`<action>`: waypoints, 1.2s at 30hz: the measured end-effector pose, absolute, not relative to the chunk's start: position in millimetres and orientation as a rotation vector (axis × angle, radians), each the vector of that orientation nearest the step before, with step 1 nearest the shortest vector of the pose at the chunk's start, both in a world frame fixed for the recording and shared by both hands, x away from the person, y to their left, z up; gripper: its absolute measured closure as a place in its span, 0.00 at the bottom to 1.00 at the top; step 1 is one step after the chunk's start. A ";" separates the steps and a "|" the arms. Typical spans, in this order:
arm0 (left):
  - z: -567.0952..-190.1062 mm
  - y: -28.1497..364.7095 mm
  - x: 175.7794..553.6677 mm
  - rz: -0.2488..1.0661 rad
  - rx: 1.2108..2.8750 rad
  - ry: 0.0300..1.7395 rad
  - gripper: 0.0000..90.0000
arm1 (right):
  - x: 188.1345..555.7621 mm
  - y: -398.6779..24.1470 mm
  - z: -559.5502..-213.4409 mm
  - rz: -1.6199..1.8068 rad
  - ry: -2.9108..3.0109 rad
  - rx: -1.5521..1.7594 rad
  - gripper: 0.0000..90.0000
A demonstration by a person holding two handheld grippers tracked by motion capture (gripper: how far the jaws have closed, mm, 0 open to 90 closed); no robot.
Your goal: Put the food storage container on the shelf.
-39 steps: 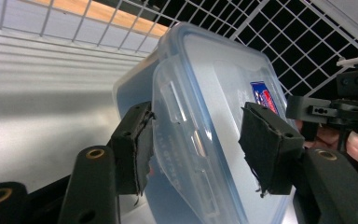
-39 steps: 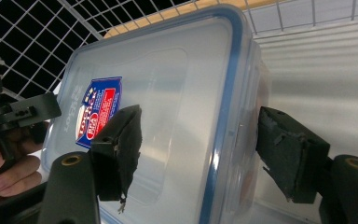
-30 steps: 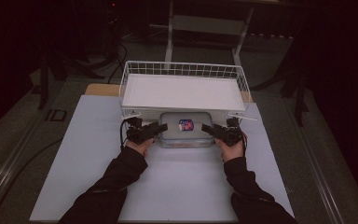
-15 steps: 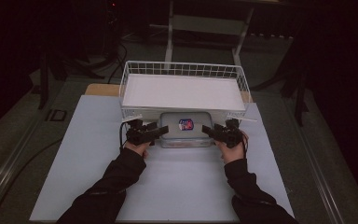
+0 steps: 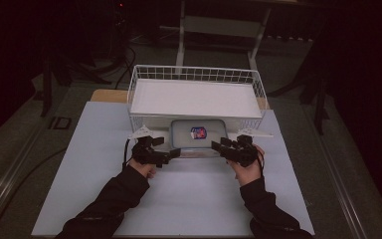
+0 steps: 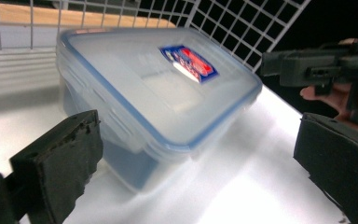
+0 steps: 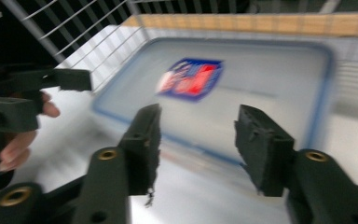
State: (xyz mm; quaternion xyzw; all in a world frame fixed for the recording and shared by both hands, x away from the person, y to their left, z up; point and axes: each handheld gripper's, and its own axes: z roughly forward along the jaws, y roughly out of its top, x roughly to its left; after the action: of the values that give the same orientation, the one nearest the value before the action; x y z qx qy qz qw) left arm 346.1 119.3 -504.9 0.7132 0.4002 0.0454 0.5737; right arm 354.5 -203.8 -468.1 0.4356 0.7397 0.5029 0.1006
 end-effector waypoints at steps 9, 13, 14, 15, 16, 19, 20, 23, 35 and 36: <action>-503.0 115.4 319.8 0.207 1.718 0.910 0.01 | 346.1 -185.7 -486.0 1.443 2.329 1.269 1.00; -504.9 114.2 313.5 0.250 1.726 0.901 0.01 | 349.0 -179.2 -496.7 1.410 2.365 1.283 1.00; -505.2 114.5 313.0 0.251 1.719 0.902 0.01 | 350.1 -178.1 -498.8 1.401 2.366 1.285 1.00; -505.3 114.7 312.6 0.250 1.709 0.899 0.01 | 351.7 -177.4 -500.5 1.396 2.362 1.294 1.00; -505.2 114.9 312.1 0.255 1.707 0.895 0.01 | 353.7 -177.1 -501.9 1.395 2.359 1.301 1.00; -505.9 114.7 311.4 0.267 1.709 0.884 0.01 | 358.7 -173.9 -504.8 1.385 2.347 1.318 1.00; -506.3 114.8 311.0 0.271 1.711 0.883 0.01 | 360.6 -172.5 -505.9 1.386 2.345 1.326 1.00; -506.9 115.8 310.8 0.272 1.700 0.883 0.01 | 367.0 -167.5 -509.2 1.383 2.340 1.338 1.00; -509.4 113.1 309.3 0.296 1.721 0.861 0.01 | 392.6 -150.8 -509.1 1.355 2.313 1.341 1.00; -509.2 113.4 309.4 0.289 1.720 0.861 0.01 | 394.7 -149.9 -508.9 1.353 2.310 1.342 1.00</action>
State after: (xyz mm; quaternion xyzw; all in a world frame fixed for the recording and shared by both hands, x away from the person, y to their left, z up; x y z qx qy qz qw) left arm 309.4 113.4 -509.2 0.7306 0.3659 0.1226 0.5633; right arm 394.7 -149.9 -508.9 0.4468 0.7693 0.4507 0.0734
